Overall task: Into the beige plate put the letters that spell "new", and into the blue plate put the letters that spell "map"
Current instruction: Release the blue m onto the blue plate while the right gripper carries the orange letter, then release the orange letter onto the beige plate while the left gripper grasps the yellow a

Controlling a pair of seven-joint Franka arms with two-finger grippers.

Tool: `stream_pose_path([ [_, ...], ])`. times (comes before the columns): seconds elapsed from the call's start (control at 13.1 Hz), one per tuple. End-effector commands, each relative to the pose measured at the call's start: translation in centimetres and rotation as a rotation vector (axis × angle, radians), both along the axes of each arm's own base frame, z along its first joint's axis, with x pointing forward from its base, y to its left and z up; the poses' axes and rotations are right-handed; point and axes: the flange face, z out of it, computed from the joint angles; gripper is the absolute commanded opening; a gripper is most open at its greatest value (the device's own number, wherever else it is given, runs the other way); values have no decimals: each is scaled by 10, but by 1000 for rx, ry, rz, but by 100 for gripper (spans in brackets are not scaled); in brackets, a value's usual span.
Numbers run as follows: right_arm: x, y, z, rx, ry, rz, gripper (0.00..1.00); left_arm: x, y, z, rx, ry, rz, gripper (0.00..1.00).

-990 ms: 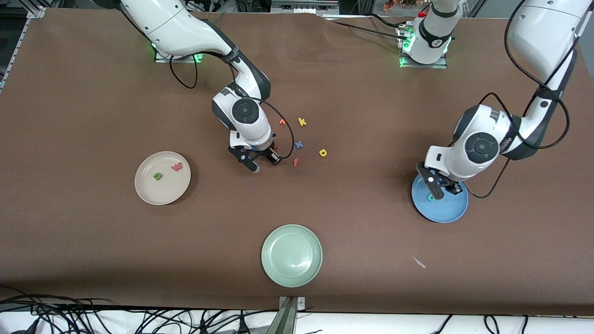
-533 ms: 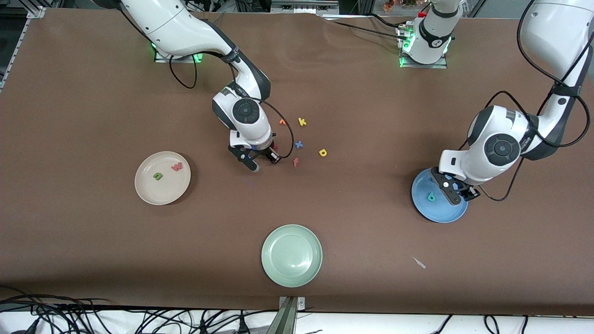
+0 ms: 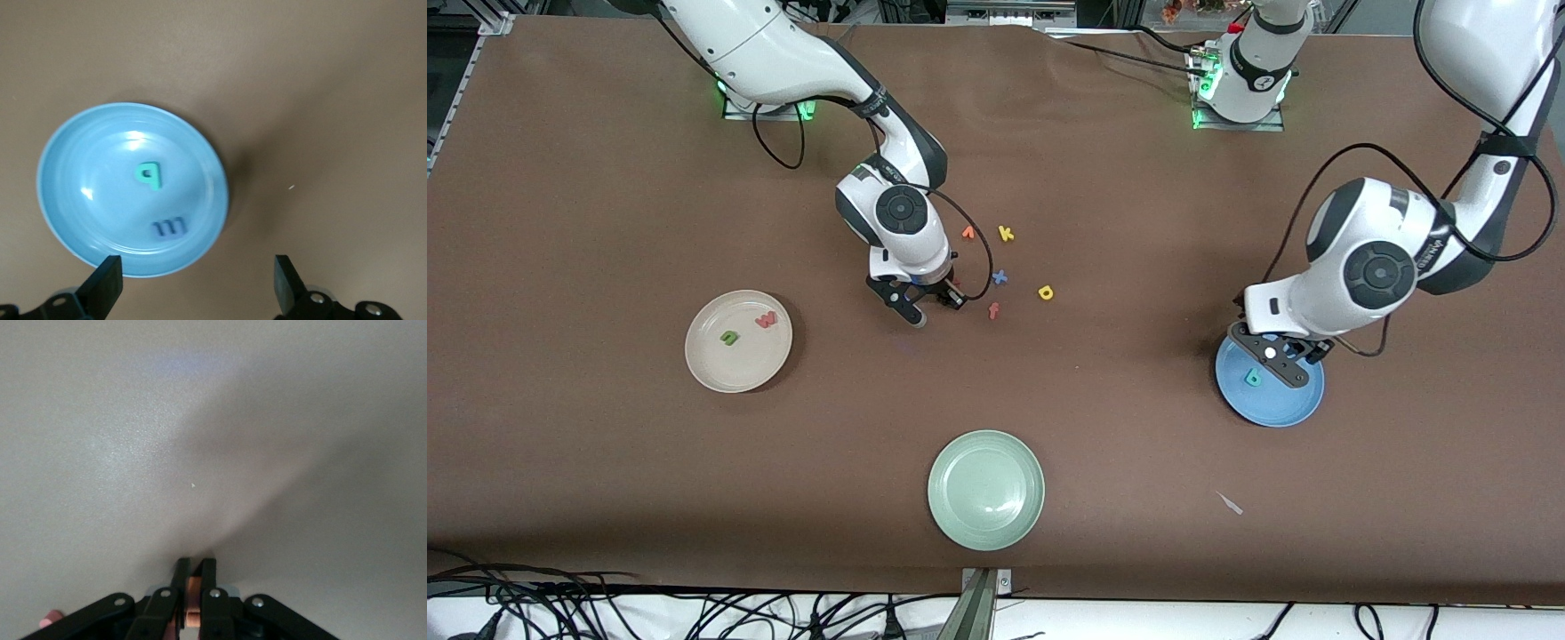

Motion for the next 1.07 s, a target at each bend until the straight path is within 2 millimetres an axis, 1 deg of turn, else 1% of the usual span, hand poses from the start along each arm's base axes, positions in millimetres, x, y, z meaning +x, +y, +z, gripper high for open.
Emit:
stream_pose_path([
  [0.0, -2, -2, 16, -18, -11, 74, 0, -13, -43, -2, 15, 5, 172, 100],
  [0.08, 7, -14, 28, -45, 3, 111, 0, -22, -70, -5, 30, 1, 220, 100],
  [0.15, 21, -36, 43, -67, 18, 151, 0, -34, -103, -10, 46, -2, 276, 100],
  [0.23, 30, -55, 55, -87, 33, 201, 0, -45, -134, -19, 51, -2, 311, 100],
  [0.38, 43, -87, 77, -121, 66, 294, 0, -60, -181, -29, 19, -30, 365, 100],
  [0.46, 52, -107, 86, -129, 80, 333, 0, -69, -203, -33, 7, -41, 415, 100],
  [0.53, 59, -130, 94, -138, 98, 384, 0, -80, -228, -39, -2, -44, 457, 100],
  [0.61, 67, -155, 104, -145, 114, 435, 0, -93, -250, -45, -10, -52, 476, 100],
  [0.76, 84, -212, 120, -147, 124, 525, 0, -115, -284, -57, -20, -48, 506, 99],
  [0.84, 89, -240, 122, -152, 134, 572, 0, -121, -295, -64, -37, -44, 500, 92],
  [0.91, 93, -265, 126, -159, 143, 621, 0, -122, -301, -72, -63, -40, 507, 83],
  [0.99, 95, -291, 123, -163, 160, 660, 0, -131, -313, -77, -76, -37, 488, 80],
])
